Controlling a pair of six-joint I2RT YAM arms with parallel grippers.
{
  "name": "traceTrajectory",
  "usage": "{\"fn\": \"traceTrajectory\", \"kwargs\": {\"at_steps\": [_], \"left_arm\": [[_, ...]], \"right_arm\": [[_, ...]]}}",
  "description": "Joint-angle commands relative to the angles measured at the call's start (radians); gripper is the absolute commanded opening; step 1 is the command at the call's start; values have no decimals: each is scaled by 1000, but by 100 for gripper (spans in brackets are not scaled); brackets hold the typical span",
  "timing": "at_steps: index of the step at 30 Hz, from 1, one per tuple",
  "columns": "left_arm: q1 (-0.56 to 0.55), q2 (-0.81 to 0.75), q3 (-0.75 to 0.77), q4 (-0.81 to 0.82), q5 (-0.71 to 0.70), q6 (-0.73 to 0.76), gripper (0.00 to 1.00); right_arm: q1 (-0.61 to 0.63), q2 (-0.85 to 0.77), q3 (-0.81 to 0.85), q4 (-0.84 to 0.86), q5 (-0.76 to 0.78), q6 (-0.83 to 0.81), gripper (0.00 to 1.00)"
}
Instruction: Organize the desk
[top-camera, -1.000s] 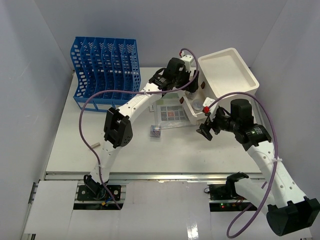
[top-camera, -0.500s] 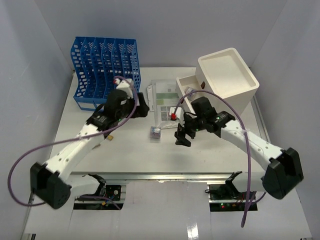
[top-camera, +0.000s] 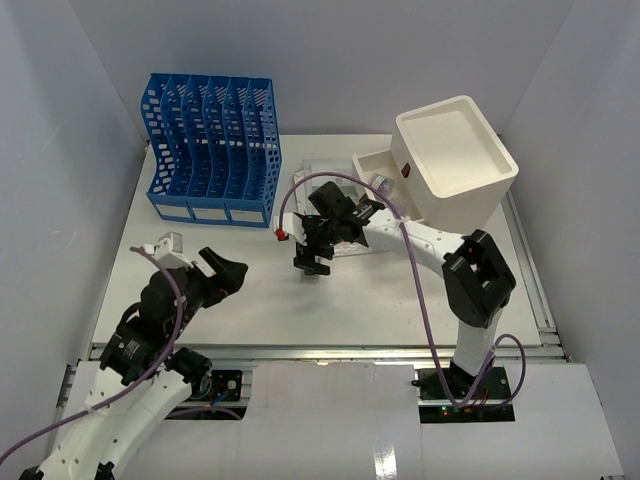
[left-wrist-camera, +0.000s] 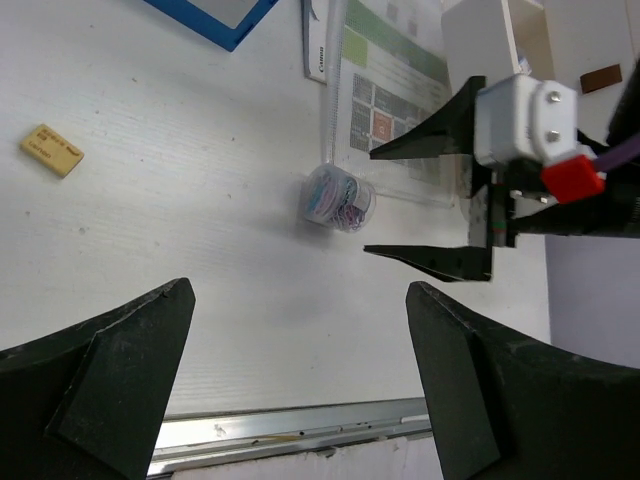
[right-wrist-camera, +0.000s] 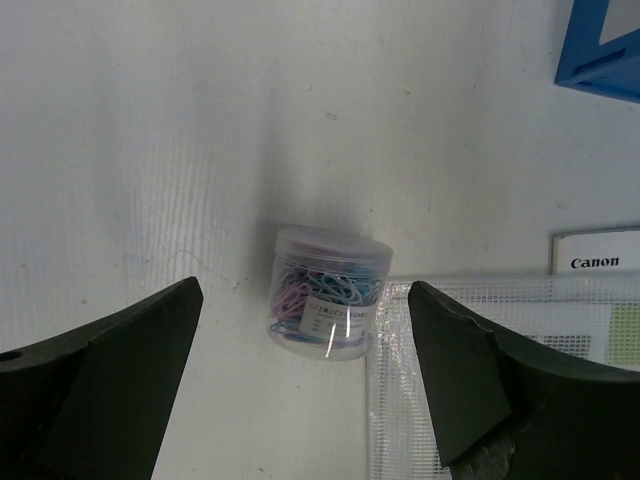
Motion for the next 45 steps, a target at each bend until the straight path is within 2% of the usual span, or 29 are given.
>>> {"fn": "traceTrajectory", "kwargs": {"at_steps": [1, 5, 9, 15, 19, 23, 29, 31, 36, 43, 45], "left_arm": [[-1, -71, -15, -115, -41, -100, 98], [-1, -118, -26, -136, -31, -120, 98], [-1, -124, -41, -130, -16, -132, 98], [-2, -119, -123, -38, 68, -164, 98], [-1, -103, -162, 18, 104, -187, 98], [-3, -84, -178, 48, 120, -192, 98], [-1, -81, -193, 67, 140, -192, 98], [-1, -81, -208, 81, 150, -197, 98], [-1, -75, -238, 119, 178, -211, 98], [-3, -68, -256, 146, 197, -202, 98], [-1, -68, -264, 148, 202, -200, 98]], "right_arm": [[5, 91, 75, -41, 39, -49, 90], [8, 140, 81, -36, 81, -58, 91], [9, 167, 77, -38, 113, -71, 97], [11, 148, 61, -56, 86, -78, 58], [11, 98, 36, -57, 62, -77, 43], [8, 41, 34, -71, 45, -64, 36], [-68, -85, 118, -76, 61, 18, 30], [-153, -88, 215, -73, 108, 72, 30], [-309, -26, 383, -65, 236, 167, 33], [-389, 71, 447, 10, 406, 122, 36], [-407, 102, 477, 13, 440, 120, 41]]}}
